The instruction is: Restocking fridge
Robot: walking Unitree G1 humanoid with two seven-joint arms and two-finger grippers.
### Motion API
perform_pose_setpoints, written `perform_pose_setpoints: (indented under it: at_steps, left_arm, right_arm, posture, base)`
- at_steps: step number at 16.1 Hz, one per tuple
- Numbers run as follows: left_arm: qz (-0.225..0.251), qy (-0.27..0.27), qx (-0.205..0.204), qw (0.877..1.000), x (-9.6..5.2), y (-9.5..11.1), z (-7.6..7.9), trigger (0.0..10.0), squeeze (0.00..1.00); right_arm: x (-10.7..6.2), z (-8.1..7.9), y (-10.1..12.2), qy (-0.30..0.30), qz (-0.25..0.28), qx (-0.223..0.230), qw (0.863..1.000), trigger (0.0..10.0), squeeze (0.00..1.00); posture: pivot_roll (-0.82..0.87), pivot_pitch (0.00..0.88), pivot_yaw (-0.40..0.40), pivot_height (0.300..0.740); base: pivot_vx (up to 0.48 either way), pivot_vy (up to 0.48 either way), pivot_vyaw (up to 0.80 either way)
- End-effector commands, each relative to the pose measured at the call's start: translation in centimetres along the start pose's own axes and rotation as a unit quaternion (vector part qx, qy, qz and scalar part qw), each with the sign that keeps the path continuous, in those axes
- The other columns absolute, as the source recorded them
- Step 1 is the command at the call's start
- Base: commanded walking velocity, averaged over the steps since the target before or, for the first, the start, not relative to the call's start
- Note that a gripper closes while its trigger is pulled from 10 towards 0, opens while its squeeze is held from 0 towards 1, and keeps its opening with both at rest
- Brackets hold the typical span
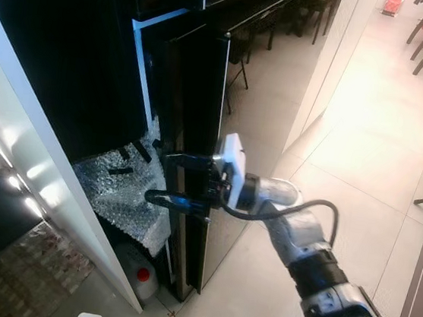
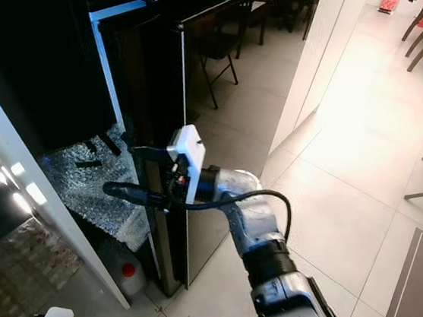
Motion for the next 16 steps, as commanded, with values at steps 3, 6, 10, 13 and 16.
perform_pose_setpoints:
  at_steps: [3,6,10,13,16]
  left_arm:
    - [-0.007,0.013,0.007,1.000,-0.3,-0.2,-1.6,10.0,0.00]
    - [-0.010,0.015,0.007,1.000,-0.4,-0.4,-2.0,10.0,0.00]
    - [-0.012,0.014,0.010,1.000,-0.5,-0.6,-2.0,10.0,0.00]
    - [-0.008,0.008,0.011,1.000,-0.1,-0.3,-0.8,10.0,0.00]
    - [-0.007,0.005,0.010,1.000,-0.1,-0.2,-0.4,10.0,0.00]
  right_arm:
    - [0.4,1.0,0.4,-0.012,-0.006,-0.017,1.000,10.0,0.00]
    - [0.0,2.1,0.0,-0.046,-0.006,-0.013,0.999,10.0,0.00]
    - [0.4,3.1,0.4,-0.060,0.002,-0.006,0.998,10.0,0.00]
    - [1.8,3.7,1.3,-0.062,0.008,-0.005,0.998,10.0,0.00]
    - [3.0,4.1,1.9,-0.068,0.014,0.002,0.998,10.0,0.00]
  posture:
    - [-0.01,0.000,0.056,0.740]
    - [-0.01,0.000,0.057,0.740]
    - [0.00,0.000,0.056,0.740]
    - [0.01,0.000,0.050,0.740]
    - [0.01,0.000,0.040,0.740]
  base:
    - [0.000,0.000,0.00]
    - [0.000,0.000,0.00]
    - [0.000,0.000,0.00]
    - [0.000,0.000,0.00]
    - [0.000,0.000,0.00]
Point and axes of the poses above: a point about 5 cm out from each wrist's last joint towards the gripper, its own x axis pointing out of the wrist towards the gripper, its own y axis along the axis of the wrist's last joint, z = x × y, the point moved 6 cm from there along x, pointing out of the wrist towards the gripper, and after that the axes turned 3 degrees about -x, right-handed, at the moved point
